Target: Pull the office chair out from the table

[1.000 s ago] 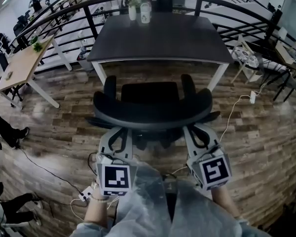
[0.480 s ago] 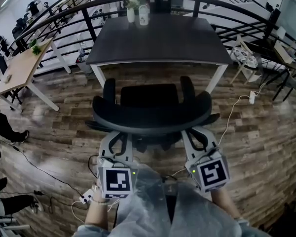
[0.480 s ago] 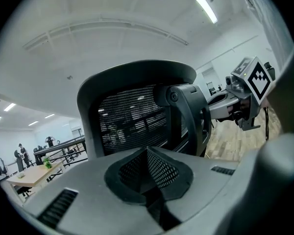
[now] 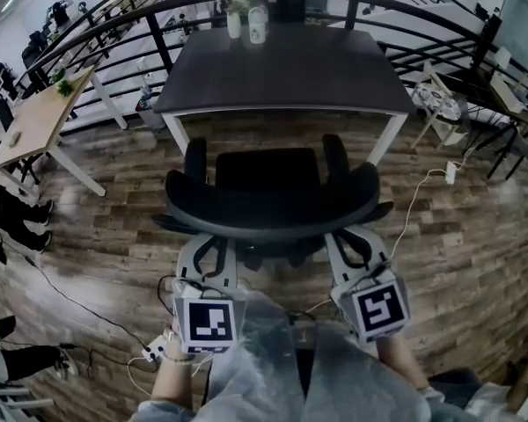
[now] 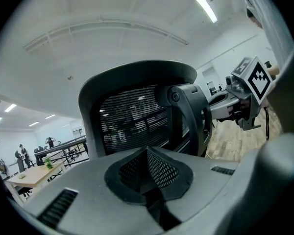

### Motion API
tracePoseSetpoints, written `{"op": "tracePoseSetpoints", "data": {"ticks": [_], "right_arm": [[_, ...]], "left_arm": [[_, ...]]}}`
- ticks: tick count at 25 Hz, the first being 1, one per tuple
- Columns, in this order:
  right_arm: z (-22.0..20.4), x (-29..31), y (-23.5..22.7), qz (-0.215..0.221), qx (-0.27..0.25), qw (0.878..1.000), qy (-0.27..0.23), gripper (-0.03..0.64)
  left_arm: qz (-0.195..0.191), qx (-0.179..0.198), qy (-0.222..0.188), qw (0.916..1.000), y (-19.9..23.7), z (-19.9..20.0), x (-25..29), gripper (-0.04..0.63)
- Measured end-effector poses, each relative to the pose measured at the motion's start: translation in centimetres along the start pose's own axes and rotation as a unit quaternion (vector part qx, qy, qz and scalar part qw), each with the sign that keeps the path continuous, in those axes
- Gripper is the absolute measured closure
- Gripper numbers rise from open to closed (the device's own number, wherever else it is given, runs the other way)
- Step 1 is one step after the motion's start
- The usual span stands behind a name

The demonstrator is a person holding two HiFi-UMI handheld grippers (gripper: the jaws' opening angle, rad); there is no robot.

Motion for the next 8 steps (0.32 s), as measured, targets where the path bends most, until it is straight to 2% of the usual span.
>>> {"op": "tracePoseSetpoints", "data": {"ticks": [8], "right_arm": [[0.18, -0.19, 0.01, 0.003, -0.002, 1.0, 0.001, 0.615]], "left_arm": [[0.002, -0.002, -0.001, 1.0, -0.08, 0.39, -0.24, 0.584]]}}
Point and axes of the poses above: the fingertips, and each gripper's own axes: x forward along the fingers, y to its left, z out of its top, the point moved 1 cm from there along -x, backward along the fingers, and after that the axes turned 7 degrees about -y, right-handed, at the moved point
